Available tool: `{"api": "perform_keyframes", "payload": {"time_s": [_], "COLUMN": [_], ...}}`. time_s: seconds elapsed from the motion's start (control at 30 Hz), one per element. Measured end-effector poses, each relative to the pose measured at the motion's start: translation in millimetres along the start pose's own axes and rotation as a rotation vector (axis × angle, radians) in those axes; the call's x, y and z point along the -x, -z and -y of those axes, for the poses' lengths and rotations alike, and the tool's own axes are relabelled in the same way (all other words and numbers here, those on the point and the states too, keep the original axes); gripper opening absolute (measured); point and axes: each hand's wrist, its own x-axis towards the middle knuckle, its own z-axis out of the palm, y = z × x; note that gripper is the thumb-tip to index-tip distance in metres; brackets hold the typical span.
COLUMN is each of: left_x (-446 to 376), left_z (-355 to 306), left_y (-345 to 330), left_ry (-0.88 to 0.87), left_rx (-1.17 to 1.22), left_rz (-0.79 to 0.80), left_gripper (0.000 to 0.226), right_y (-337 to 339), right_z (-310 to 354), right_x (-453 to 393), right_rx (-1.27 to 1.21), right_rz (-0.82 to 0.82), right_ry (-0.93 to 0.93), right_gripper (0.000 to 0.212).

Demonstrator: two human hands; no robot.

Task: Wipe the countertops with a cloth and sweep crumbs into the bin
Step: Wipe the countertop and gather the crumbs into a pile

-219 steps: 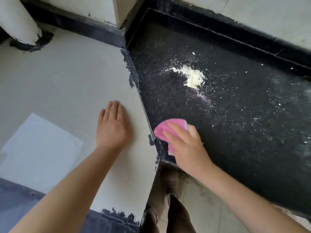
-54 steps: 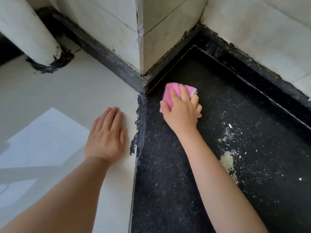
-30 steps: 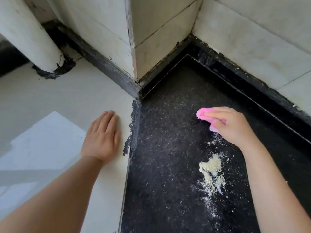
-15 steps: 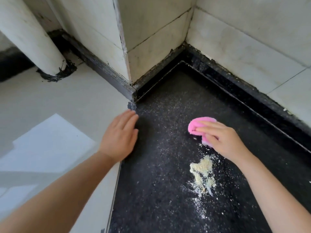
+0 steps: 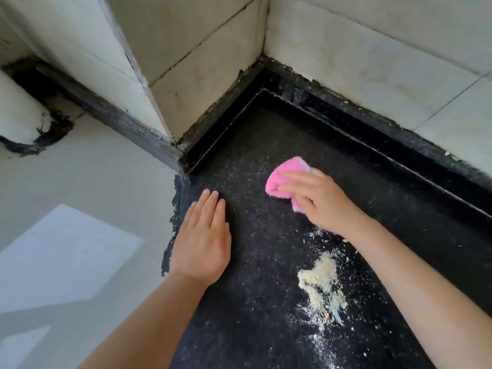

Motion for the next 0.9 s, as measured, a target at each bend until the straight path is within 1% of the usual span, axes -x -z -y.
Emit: {"api": "perform_keyframes", "payload": {"time_s": [0.07, 0.1, 0.13, 0.17, 0.2, 0.27, 0.3, 0.4, 0.47, 0.53, 0.63, 0.67, 0.7, 0.73, 0.77, 0.83, 0.9], "left_x": [-2, -3, -4, -3, -3, -4, -4, -5, -7, -7, -5, -4, -4, -4, -5, -6, -7], "left_z": [-2, -2, -2, -1, -1, -2, -3, -1, 0, 1, 1, 0, 0, 1, 0, -1, -1], "left_y": [1, 1, 2, 3, 3, 3, 3, -2, -4, -5, -7, -6, -5, -4, -5, -6, -4], "left_ry": [-0.028, -0.024, -0.008, 0.000, 0.002, -0.003, 0.010, 0.024, -0.014, -0.033, -0.032, -0.016, 0.003, 0.016, 0.011, -0.017, -0.013], "left_rx": [-0.001, 0.006, 0.014, 0.016, 0.019, 0.039, 0.061, 0.010, -0.034, -0.042, -0.031, -0.013, 0.007, 0.023, 0.023, 0.002, 0.010], "left_rz": [-0.053, -0.035, 0.018, 0.068, 0.078, 0.043, 0.031, 0.031, 0.001, -0.043, -0.069, -0.056, -0.039, -0.028, -0.040, -0.061, -0.067], "left_gripper": [0.064, 0.064, 0.066, 0.066, 0.067, 0.065, 0.062, 0.054, 0.050, 0.048, 0.042, 0.043, 0.045, 0.046, 0.046, 0.042, 0.040], "right_y": [9, 21, 32, 40, 45, 40, 33, 6, -1, -3, 10, 18, 28, 38, 47, 59, 63], "right_z": [13, 15, 16, 18, 19, 12, 8, 8, 19, 33, 36, 32, 29, 24, 15, -5, -28], "right_x": [23, 24, 16, 4, -15, -57, -76, -104, -88, -52, 9, 22, 30, 31, 26, 6, -14], "right_rx": [-0.083, -0.131, -0.164, -0.162, -0.142, -0.086, -0.046, 0.051, 0.063, -0.008, -0.150, -0.198, -0.221, -0.223, -0.196, -0.088, 0.014], "right_rz": [0.129, 0.187, 0.218, 0.200, 0.138, 0.000, -0.030, -0.057, -0.056, 0.008, 0.263, 0.315, 0.313, 0.258, 0.169, -0.004, -0.063], "right_ry": [0.084, 0.092, 0.076, 0.068, 0.076, 0.072, 0.072, 0.066, 0.038, 0.076, 0.102, 0.104, 0.112, 0.101, 0.080, -0.033, -0.150], "right_gripper": [0.038, 0.036, 0.037, 0.040, 0.042, 0.043, 0.042, 0.038, 0.037, 0.036, 0.038, 0.038, 0.038, 0.039, 0.038, 0.038, 0.039]}}
